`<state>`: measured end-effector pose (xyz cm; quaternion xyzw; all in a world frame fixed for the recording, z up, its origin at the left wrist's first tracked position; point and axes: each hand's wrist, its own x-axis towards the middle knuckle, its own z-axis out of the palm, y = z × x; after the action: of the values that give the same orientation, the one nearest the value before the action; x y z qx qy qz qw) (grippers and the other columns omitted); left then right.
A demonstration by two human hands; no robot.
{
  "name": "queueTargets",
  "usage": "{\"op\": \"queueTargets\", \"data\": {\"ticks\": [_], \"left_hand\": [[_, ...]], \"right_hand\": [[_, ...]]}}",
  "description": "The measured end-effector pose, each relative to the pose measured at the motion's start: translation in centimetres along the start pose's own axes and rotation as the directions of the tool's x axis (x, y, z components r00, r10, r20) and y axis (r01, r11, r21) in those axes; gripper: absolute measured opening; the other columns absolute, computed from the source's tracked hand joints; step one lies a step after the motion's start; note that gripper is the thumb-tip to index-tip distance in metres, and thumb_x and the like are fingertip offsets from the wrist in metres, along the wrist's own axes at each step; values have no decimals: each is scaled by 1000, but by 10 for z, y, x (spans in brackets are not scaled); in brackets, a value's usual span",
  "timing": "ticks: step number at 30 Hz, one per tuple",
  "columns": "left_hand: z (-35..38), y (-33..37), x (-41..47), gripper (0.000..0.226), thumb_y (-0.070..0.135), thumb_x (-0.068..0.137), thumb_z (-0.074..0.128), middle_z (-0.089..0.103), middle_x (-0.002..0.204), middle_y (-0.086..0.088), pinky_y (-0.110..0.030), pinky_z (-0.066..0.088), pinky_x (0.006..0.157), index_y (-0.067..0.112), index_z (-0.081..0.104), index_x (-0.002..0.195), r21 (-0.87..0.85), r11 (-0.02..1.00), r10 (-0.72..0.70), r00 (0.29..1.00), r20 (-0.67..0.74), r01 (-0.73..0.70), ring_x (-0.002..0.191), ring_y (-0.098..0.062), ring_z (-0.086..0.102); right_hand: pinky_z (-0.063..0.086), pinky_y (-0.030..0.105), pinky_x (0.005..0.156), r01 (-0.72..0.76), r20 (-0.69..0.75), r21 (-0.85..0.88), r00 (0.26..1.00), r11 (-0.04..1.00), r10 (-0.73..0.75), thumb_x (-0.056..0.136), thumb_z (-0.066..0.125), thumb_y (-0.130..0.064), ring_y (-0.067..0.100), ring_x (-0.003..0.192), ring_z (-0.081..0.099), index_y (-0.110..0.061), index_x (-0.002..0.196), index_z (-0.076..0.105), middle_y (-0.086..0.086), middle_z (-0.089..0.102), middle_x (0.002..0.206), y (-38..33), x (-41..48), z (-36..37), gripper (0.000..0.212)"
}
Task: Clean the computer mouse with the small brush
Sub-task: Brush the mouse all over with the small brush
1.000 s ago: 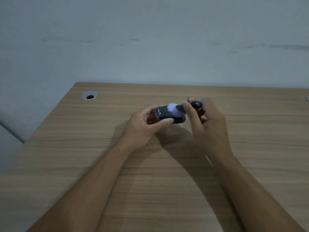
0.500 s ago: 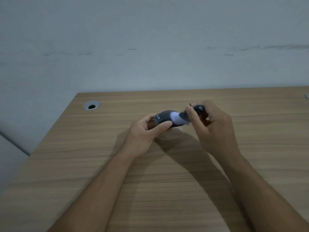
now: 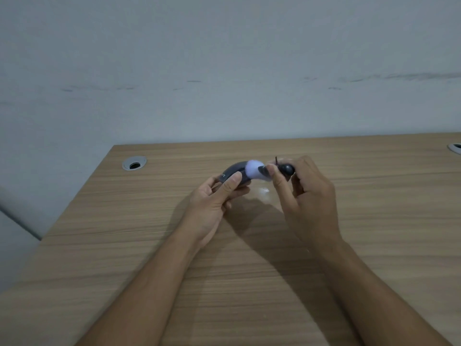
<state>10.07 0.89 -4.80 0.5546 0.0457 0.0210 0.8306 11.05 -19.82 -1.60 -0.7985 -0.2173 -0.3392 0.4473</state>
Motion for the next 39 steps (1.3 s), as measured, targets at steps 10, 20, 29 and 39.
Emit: {"op": "queueTargets", "data": {"ticks": [10,20,29,39], "left_hand": [[0,0,0,78,43,82,92,89,120,-9,-22,48,74,7,67,146,-70,997,14,1000,-13,-14,99,-12,86],[-1,0,0,68,39,84,100,89,115,-7,-20,49,71,8,71,138,-9,999,51,995,-81,-51,93,-10,86],[6,-11,-3,47,49,76,99,85,105,21,-16,62,74,51,72,114,571,753,419,907,-33,-327,89,2,81],[3,1,2,62,7,77,99,64,94,17,-7,48,74,19,74,133,770,465,593,800,95,-437,78,3,62]], "right_hand": [[37,6,75,-19,-114,-82,993,996,9,106,77,-24,-12,78,53,-8,107,80,-5,68,93,6,5,-5,16],[37,6,74,-20,-49,-63,999,998,17,106,77,-27,-8,75,52,-10,108,80,-6,69,94,3,5,0,18],[40,6,78,42,57,41,997,998,-44,107,75,-26,-8,85,57,-9,116,79,-6,71,101,-17,-7,13,20],[38,10,85,112,63,-51,992,992,-109,106,76,-26,3,93,52,-9,118,80,-3,71,103,-4,-2,6,21]]}}
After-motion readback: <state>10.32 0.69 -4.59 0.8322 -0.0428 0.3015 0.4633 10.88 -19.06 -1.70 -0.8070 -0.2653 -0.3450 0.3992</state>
